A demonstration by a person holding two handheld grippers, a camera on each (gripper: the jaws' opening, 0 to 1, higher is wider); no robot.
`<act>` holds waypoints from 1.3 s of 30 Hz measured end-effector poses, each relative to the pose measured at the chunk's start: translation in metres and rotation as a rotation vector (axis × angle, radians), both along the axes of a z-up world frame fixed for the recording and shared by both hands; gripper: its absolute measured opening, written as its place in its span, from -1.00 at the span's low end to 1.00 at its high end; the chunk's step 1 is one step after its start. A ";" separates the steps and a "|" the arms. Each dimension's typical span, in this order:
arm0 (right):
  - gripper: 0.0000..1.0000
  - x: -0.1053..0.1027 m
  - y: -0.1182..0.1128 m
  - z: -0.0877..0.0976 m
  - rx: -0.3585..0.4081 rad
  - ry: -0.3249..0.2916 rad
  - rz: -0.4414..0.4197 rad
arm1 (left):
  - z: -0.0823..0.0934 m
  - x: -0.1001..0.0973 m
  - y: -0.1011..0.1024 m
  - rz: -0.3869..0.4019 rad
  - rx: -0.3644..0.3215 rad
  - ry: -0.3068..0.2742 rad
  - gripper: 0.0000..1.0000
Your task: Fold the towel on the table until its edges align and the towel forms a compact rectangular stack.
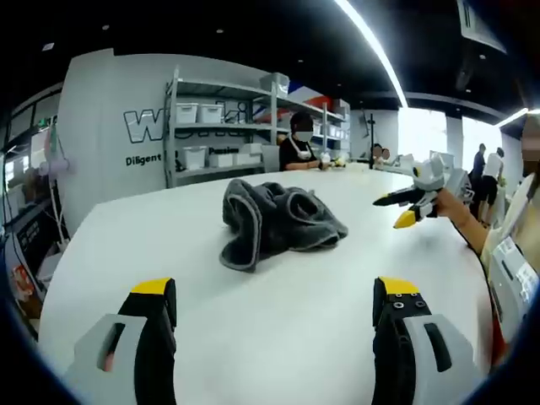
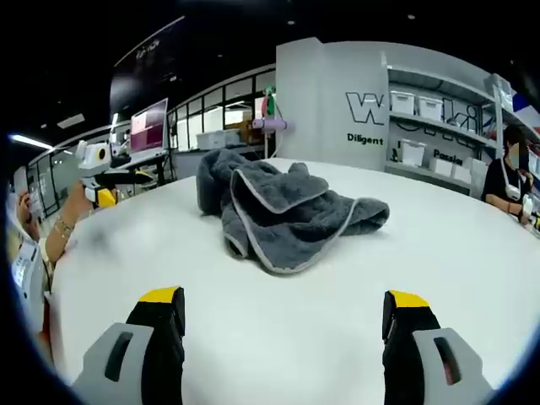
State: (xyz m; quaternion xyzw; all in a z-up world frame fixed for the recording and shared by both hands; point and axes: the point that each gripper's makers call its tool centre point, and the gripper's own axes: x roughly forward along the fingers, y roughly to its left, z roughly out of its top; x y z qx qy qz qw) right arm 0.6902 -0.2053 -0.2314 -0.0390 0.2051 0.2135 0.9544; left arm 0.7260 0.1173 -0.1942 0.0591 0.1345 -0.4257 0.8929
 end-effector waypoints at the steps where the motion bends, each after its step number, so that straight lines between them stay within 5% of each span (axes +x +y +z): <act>1: 0.99 0.000 -0.001 0.000 -0.001 0.000 -0.004 | -0.001 -0.001 -0.001 -0.003 0.001 0.005 0.90; 39: 0.99 -0.003 0.009 -0.008 -0.022 0.023 0.052 | -0.006 -0.003 -0.003 -0.023 0.022 0.020 0.88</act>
